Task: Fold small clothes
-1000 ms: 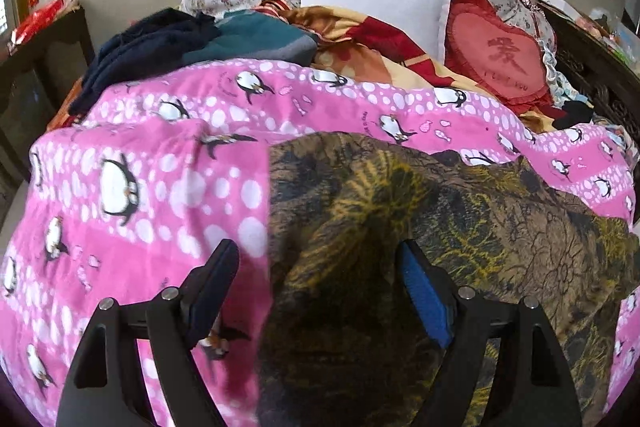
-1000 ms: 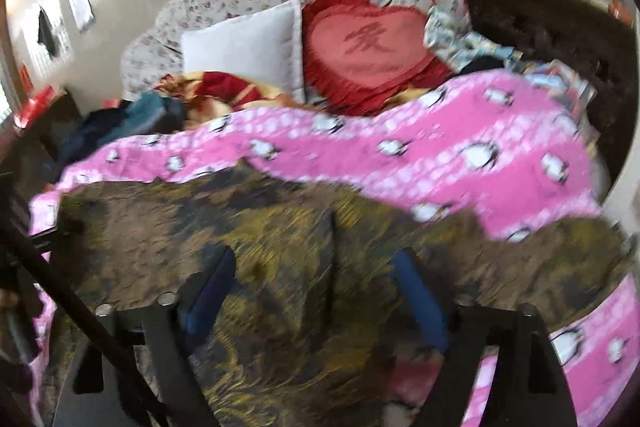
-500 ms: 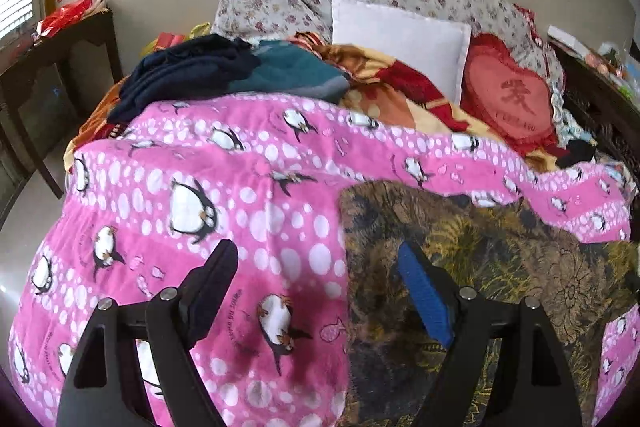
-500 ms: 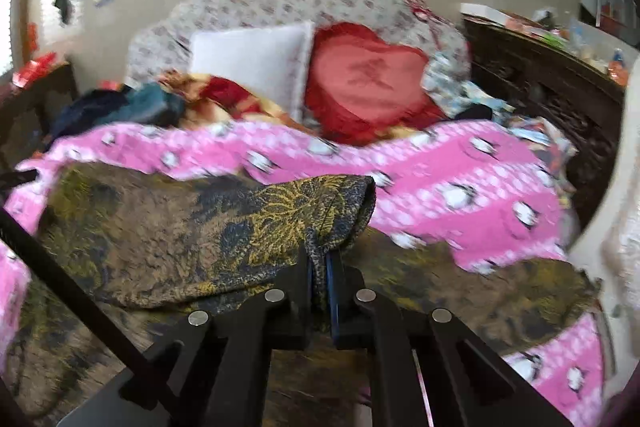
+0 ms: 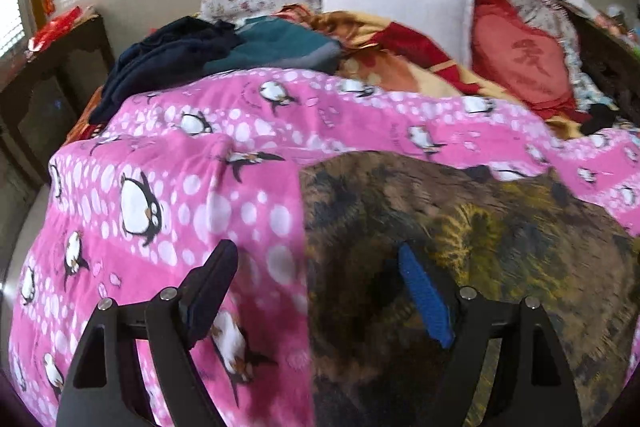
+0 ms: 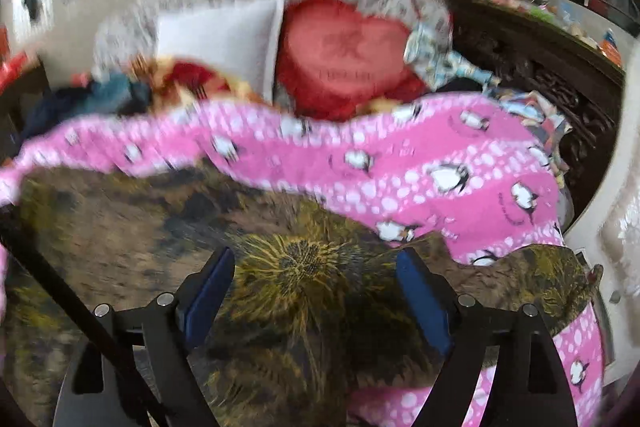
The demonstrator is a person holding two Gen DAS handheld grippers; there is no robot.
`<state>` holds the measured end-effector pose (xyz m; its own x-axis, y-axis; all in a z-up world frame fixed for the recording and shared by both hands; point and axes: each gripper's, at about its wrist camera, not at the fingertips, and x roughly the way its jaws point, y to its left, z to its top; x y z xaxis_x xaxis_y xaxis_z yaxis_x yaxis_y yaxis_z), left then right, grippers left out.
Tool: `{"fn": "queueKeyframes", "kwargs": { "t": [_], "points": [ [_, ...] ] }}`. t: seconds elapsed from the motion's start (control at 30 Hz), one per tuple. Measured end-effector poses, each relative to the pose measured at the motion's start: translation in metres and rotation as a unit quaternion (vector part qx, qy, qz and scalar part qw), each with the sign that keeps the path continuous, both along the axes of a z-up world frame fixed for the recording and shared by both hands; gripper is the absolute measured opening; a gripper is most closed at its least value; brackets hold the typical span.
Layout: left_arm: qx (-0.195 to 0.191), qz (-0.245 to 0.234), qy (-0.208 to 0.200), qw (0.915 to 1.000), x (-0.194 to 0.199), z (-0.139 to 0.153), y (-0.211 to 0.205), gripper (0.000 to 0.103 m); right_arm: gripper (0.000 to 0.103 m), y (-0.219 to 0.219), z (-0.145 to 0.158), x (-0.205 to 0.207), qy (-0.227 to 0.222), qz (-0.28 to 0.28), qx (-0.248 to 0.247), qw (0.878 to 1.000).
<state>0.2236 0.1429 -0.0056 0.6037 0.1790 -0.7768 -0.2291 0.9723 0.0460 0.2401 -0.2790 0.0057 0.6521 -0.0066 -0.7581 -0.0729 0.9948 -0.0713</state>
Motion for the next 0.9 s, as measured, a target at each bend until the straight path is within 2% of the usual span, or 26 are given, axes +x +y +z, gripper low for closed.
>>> {"fn": "queueKeyframes", "kwargs": {
  "t": [0.03, 0.07, 0.13, 0.23, 0.3, 0.4, 0.47, 0.5, 0.57, 0.67, 0.77, 0.83, 0.9],
  "points": [
    [0.001, 0.008, -0.001, 1.0, 0.004, -0.001, 0.004, 0.084, 0.025, 0.004, -0.007, 0.004, 0.006, 0.018, 0.001, 1.0],
    [0.0, 0.013, -0.008, 0.9999, 0.005, -0.001, 0.008, 0.085, 0.014, 0.005, -0.007, 0.004, -0.008, 0.023, -0.001, 1.0],
    [0.001, 0.019, -0.018, 0.9997, 0.009, 0.0, 0.014, 0.086, 0.008, 0.01, -0.006, 0.003, -0.022, 0.02, -0.034, 0.999],
    [-0.001, 0.033, -0.029, 0.999, 0.013, -0.001, 0.02, 0.09, 0.008, 0.004, -0.016, 0.016, -0.024, 0.001, -0.055, 0.998],
    [0.004, 0.034, -0.03, 0.9989, 0.013, -0.002, 0.019, 0.09, 0.008, -0.002, -0.022, 0.023, -0.018, -0.006, -0.039, 0.999],
    [0.013, 0.037, -0.033, 0.9987, 0.005, 0.005, 0.017, 0.09, 0.01, -0.013, -0.008, 0.011, -0.036, -0.02, -0.014, 0.999],
    [0.006, 0.037, -0.037, 0.9986, -0.007, 0.013, 0.017, 0.09, 0.032, -0.026, 0.006, -0.005, -0.044, -0.035, 0.01, 0.998],
    [-0.005, 0.027, -0.04, 0.9988, -0.015, 0.018, 0.015, 0.09, 0.035, -0.028, 0.011, -0.012, -0.048, -0.031, 0.013, 0.998],
    [-0.01, 0.008, -0.042, 0.999, -0.028, 0.024, 0.008, 0.09, 0.037, -0.024, 0.021, -0.034, -0.057, -0.003, 0.014, 0.998],
    [-0.01, -0.02, -0.042, 0.9989, -0.045, 0.025, -0.01, 0.09, 0.037, -0.01, 0.018, -0.054, -0.047, 0.033, 0.011, 0.998],
    [-0.009, -0.042, -0.008, 0.999, -0.055, 0.005, -0.028, 0.09, 0.037, -0.001, -0.005, -0.061, -0.02, 0.04, -0.009, 0.999],
    [0.009, -0.05, 0.022, 0.9984, -0.057, -0.016, -0.038, 0.09, 0.037, -0.003, -0.03, -0.059, 0.009, 0.026, -0.032, 0.999],
    [0.016, -0.052, 0.04, 0.9977, -0.058, -0.031, -0.04, 0.09, 0.037, -0.015, -0.039, -0.062, 0.02, 0.016, -0.01, 1.0]
  ]
}}
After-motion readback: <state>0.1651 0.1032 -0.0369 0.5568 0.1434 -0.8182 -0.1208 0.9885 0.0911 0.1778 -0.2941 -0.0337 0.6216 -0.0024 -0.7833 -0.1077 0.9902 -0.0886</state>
